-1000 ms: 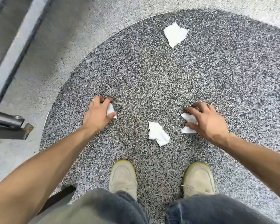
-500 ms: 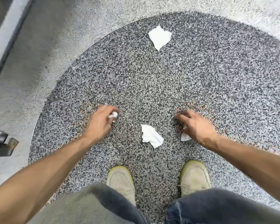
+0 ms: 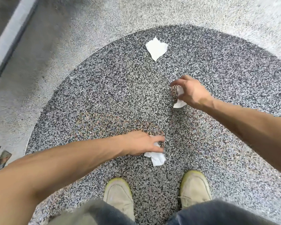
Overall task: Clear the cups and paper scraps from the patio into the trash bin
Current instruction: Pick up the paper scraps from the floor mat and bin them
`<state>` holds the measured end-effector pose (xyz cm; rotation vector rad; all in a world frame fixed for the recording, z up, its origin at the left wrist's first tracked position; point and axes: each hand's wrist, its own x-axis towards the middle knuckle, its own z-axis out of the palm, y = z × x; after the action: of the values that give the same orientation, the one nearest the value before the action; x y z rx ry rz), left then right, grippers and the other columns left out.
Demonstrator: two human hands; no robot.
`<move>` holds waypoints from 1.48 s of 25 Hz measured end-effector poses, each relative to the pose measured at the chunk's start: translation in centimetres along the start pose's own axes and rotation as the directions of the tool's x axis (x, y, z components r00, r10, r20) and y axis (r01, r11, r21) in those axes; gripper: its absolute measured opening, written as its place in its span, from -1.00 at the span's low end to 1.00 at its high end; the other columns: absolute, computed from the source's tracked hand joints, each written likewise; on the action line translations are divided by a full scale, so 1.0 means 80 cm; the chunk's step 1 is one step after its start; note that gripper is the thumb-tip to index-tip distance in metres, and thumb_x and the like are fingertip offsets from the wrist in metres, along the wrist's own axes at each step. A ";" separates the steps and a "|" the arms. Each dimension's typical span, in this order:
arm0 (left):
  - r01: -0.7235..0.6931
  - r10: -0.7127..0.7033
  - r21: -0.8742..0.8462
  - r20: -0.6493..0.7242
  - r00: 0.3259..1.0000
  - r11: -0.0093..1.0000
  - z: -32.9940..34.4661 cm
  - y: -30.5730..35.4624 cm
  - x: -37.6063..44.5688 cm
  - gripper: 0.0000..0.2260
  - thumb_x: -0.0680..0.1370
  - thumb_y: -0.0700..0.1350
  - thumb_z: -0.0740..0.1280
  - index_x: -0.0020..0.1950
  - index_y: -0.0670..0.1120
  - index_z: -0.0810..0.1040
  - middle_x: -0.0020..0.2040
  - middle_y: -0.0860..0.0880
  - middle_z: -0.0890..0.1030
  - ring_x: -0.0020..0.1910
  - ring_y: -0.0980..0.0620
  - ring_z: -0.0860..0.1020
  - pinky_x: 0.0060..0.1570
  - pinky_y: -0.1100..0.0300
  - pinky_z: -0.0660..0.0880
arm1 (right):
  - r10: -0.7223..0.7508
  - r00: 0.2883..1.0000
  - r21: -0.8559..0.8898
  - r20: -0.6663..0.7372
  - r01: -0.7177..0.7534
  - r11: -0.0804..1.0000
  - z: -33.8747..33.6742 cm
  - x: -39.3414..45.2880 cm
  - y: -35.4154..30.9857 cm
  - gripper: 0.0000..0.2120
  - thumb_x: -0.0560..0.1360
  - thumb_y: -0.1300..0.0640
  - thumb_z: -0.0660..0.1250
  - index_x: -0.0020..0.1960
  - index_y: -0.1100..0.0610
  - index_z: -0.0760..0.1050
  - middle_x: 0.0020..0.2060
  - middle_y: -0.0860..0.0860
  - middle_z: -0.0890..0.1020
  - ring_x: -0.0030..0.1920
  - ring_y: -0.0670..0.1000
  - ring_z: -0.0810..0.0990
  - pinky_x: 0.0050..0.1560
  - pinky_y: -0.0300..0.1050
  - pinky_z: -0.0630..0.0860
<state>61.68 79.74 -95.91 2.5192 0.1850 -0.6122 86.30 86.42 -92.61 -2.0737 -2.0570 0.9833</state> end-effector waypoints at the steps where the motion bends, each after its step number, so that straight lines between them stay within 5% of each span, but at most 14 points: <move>1: -0.035 0.034 0.030 0.025 0.999 0.999 0.002 0.000 0.001 -0.47 0.54 -0.15 0.27 0.48 0.09 0.23 0.37 -0.09 0.36 -0.20 0.09 0.49 -0.41 0.23 0.51 | -0.007 1.000 -0.015 -0.004 0.007 1.000 -0.006 0.013 0.000 -0.42 0.44 0.44 0.29 0.35 -0.03 0.40 0.32 0.07 0.37 0.20 0.09 0.49 0.04 -0.06 0.59; 3: -0.119 0.113 0.096 0.065 0.991 0.988 0.006 0.001 0.002 -0.45 0.47 -0.19 0.41 0.42 0.04 0.35 0.31 -0.09 0.39 -0.12 0.02 0.52 -0.32 0.15 0.60 | -0.012 1.000 -0.063 -0.001 0.012 0.998 -0.016 0.041 -0.001 -0.26 0.41 0.50 0.26 0.43 -0.10 0.28 0.46 0.07 0.21 0.18 0.11 0.51 -0.12 -0.08 0.63; 6: -0.178 0.161 0.140 0.122 0.979 0.974 0.010 0.002 0.003 -0.68 0.42 -0.11 0.49 0.14 -0.08 0.55 0.01 -0.04 0.40 -0.22 0.09 0.39 -0.48 0.29 0.46 | -0.012 1.000 -0.131 0.016 0.014 0.991 -0.024 0.085 -0.005 -0.09 0.37 0.52 0.27 0.48 -0.21 0.09 0.54 0.02 -0.04 0.09 0.10 0.55 -0.28 -0.09 0.63; 10: -0.191 0.169 0.164 0.141 0.975 0.968 0.023 -0.004 0.003 -0.71 0.39 -0.14 0.51 0.07 -0.10 0.56 0.05 -0.06 0.46 -0.10 0.06 0.46 -0.30 0.24 0.58 | -0.033 0.999 -0.200 0.016 0.035 0.979 -0.020 0.141 -0.015 -0.08 0.40 0.53 0.21 0.50 -0.22 0.04 0.55 0.04 -0.11 0.15 0.13 0.55 -0.15 -0.07 0.64; 13: -0.189 0.174 0.108 0.130 0.976 0.976 0.029 -0.007 0.003 -0.68 0.37 -0.13 0.53 0.07 -0.10 0.56 0.07 -0.06 0.48 -0.13 0.08 0.45 -0.31 0.24 0.59 | -0.007 1.000 -0.234 -0.012 0.004 0.972 -0.021 0.185 -0.023 -0.07 0.37 0.56 0.19 0.49 -0.21 0.08 0.55 0.01 -0.07 0.21 0.17 0.52 -0.35 -0.23 0.55; 15: -0.187 0.178 0.071 0.111 0.978 0.980 0.031 -0.007 0.002 -0.70 0.40 -0.09 0.52 0.08 -0.06 0.55 -0.11 0.02 0.41 -0.22 0.14 0.32 -0.35 0.35 0.52 | 0.011 1.000 -0.274 -0.015 -0.015 0.961 -0.025 0.213 -0.026 -0.07 0.36 0.56 0.20 0.49 -0.20 0.09 0.55 0.02 -0.03 0.22 0.17 0.52 -0.47 -0.26 0.45; 19: -0.148 0.150 -0.029 0.075 0.986 0.989 0.021 -0.008 -0.001 -0.78 0.49 -0.13 0.45 0.10 -0.08 0.52 -0.29 0.07 0.07 -0.25 0.16 0.28 -0.32 0.37 0.52 | -0.015 0.999 -0.375 0.047 0.032 0.926 -0.029 0.240 -0.023 -0.29 0.39 0.41 0.35 0.41 -0.12 0.30 0.37 0.17 0.34 0.01 0.11 0.57 -0.19 -0.12 0.54; 22: -0.145 0.150 -0.075 0.071 0.986 0.987 0.012 -0.011 0.000 -0.73 0.42 -0.24 0.48 0.08 -0.16 0.54 -0.17 -0.03 0.28 -0.18 0.08 0.35 -0.27 0.29 0.51 | -0.035 0.999 -0.360 -0.032 0.021 0.933 -0.018 0.236 -0.021 -0.60 0.42 0.26 0.42 0.23 0.08 0.50 0.03 0.12 0.53 -0.25 0.03 0.51 -0.24 -0.17 0.49; 25: -0.096 0.101 -0.085 0.051 0.994 0.992 0.018 -0.011 0.000 -0.75 0.42 -0.24 0.47 0.06 -0.17 0.54 -0.07 -0.08 0.45 -0.12 0.03 0.45 -0.25 0.28 0.51 | -0.042 0.992 -0.321 -0.118 0.003 0.947 -0.009 0.224 -0.019 -0.84 0.49 0.22 0.36 0.07 0.17 0.55 -0.15 0.07 0.56 -0.30 0.02 0.52 -0.27 -0.18 0.43; 32: 0.035 -0.027 -0.205 0.044 0.999 0.978 0.019 -0.010 0.003 -0.89 0.56 -0.15 0.31 0.04 -0.16 0.50 -0.20 0.02 0.34 -0.24 0.09 0.38 -0.43 0.35 0.21 | 0.027 0.972 -0.119 -0.232 -0.056 0.991 -0.010 0.162 -0.016 -0.81 0.54 0.29 0.27 0.07 0.16 0.61 -0.01 0.12 0.63 -0.17 0.07 0.59 -0.15 -0.05 0.58; 37: 0.305 -0.330 -0.275 -0.048 0.943 0.912 -0.021 -0.032 -0.012 -0.84 0.56 -0.22 0.28 0.11 -0.04 0.50 -0.08 0.08 0.47 -0.31 0.16 0.40 -0.45 0.31 0.33 | 0.187 0.942 0.073 -0.279 -0.173 0.982 -0.032 0.117 -0.018 -0.73 0.53 0.35 0.21 0.09 0.15 0.61 0.04 0.14 0.66 -0.12 0.08 0.63 -0.11 -0.10 0.59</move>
<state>60.82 82.83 -95.40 2.2731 0.6789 -0.5518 85.37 96.15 -93.58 -2.2562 -1.7143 0.6921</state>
